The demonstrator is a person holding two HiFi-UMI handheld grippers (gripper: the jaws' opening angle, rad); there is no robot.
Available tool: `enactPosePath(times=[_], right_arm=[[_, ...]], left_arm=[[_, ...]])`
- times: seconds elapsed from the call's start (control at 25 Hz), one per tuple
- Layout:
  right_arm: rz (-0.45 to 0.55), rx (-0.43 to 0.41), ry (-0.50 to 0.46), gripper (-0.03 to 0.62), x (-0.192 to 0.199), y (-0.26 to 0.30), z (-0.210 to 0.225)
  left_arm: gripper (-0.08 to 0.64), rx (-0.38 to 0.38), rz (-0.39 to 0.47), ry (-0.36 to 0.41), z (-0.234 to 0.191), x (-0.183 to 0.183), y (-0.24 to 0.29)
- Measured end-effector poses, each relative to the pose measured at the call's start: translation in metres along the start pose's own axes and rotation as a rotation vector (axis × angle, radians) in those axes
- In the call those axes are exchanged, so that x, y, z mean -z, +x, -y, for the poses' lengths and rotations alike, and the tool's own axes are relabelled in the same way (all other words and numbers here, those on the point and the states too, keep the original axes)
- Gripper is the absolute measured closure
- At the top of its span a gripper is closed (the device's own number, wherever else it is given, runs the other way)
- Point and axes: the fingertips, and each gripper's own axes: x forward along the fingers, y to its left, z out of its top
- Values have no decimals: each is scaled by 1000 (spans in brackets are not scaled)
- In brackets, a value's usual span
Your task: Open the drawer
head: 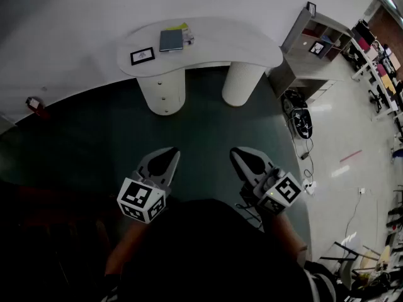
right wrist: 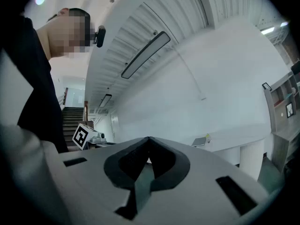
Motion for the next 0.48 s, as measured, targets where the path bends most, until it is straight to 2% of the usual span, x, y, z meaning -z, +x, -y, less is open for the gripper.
enactPosePath(times=[0.48], right_arm=[[-5,-13,3,577,6,19,-17]], left_arm=[[534,-5,-3,1,-15,0,-20]])
